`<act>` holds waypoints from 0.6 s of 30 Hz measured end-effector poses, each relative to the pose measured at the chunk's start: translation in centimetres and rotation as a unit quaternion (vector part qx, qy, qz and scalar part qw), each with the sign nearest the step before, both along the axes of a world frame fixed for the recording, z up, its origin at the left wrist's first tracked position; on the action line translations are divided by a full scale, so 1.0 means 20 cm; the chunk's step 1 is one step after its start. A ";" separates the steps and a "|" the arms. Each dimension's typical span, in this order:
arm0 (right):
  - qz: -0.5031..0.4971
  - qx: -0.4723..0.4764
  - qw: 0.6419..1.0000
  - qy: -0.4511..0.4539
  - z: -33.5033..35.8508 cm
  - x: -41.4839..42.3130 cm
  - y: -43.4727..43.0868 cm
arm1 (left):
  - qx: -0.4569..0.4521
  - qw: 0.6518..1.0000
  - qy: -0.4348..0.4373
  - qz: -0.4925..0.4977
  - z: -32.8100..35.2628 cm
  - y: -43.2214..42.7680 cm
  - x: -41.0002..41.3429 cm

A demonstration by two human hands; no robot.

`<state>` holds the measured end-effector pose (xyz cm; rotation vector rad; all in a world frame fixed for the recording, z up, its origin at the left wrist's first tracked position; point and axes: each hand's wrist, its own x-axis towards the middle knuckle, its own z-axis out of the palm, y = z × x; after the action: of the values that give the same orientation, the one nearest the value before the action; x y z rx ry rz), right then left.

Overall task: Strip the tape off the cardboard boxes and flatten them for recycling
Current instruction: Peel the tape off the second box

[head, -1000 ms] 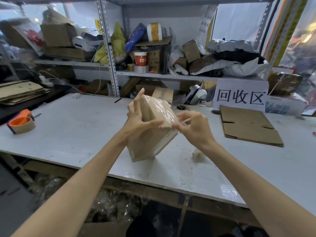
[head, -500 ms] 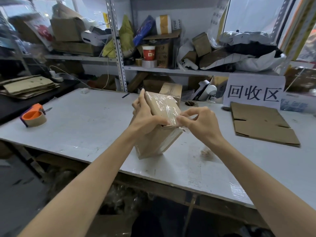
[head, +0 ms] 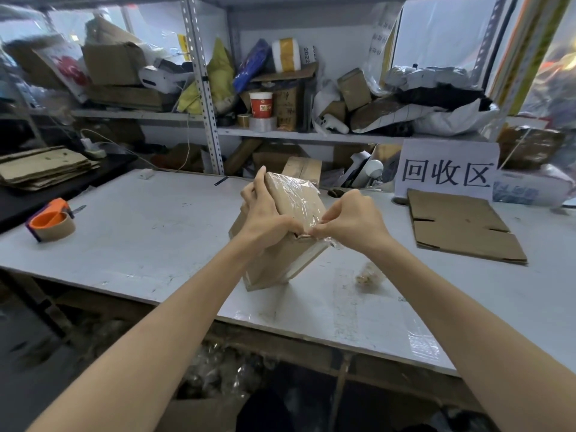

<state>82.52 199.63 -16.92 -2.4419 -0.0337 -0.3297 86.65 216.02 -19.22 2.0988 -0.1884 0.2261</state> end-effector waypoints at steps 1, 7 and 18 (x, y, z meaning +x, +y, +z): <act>-0.001 -0.003 1.000 -0.004 0.00 0.00 0.01 | -0.003 1.000 0.003 0.005 0.01 0.00 0.00; 0.000 -0.036 0.999 0.013 0.05 0.00 0.04 | 0.024 1.000 0.011 -0.005 0.01 -0.01 -0.01; 0.013 0.018 1.000 -0.013 0.00 -0.01 0.00 | 0.049 0.999 0.019 0.012 0.04 0.04 -0.01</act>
<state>82.29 199.70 -16.96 -2.3994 -0.0688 -0.3469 86.42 216.79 -18.39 2.2027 -0.1556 0.1943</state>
